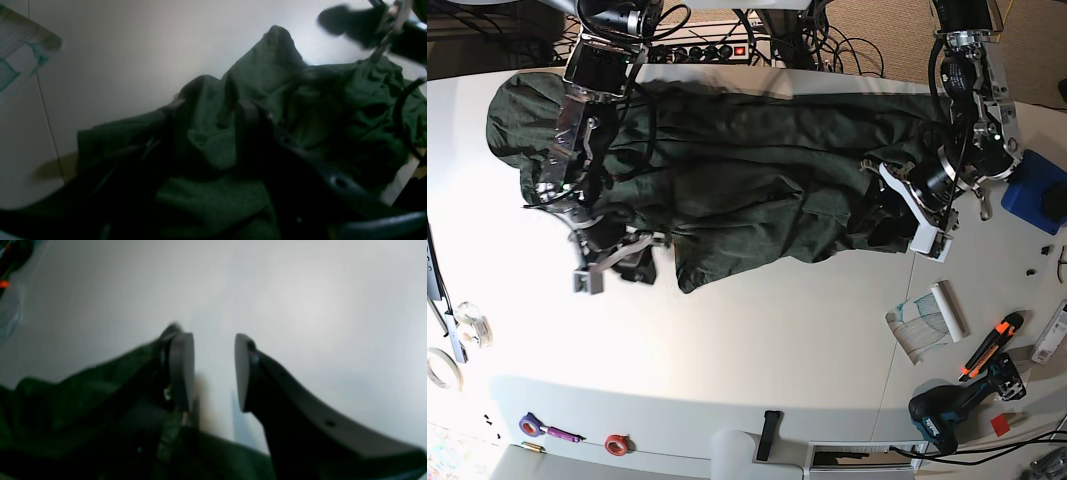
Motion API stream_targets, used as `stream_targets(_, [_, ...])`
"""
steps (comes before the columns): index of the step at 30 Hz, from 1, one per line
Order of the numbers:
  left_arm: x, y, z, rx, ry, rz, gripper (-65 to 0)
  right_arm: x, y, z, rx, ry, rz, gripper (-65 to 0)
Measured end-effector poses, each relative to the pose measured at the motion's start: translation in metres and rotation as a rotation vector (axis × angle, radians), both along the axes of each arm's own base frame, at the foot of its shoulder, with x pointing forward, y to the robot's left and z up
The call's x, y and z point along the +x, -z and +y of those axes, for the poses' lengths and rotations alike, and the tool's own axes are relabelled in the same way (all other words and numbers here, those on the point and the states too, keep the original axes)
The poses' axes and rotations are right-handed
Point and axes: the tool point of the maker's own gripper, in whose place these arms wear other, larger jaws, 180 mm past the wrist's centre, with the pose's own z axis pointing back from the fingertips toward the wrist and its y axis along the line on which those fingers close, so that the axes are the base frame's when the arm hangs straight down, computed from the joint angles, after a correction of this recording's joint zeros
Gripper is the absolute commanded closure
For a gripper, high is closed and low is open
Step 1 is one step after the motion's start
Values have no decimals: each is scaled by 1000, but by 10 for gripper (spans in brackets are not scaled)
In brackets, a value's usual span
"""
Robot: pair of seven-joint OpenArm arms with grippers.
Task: Layout the t-shirt on the table in an organized manner, then fold the t-shirt properly
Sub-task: 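Fold the sleeve across the shirt body with the right gripper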
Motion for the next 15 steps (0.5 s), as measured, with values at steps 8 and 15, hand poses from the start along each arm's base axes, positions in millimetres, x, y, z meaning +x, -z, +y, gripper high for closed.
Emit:
stream_targets(8, [0, 0, 0, 1, -1, 0, -247, 18, 32, 31, 92, -45, 55, -205])
stream_targets(15, [0, 0, 0, -1, 0, -1, -247, 20, 35, 71, 73, -197, 87, 0])
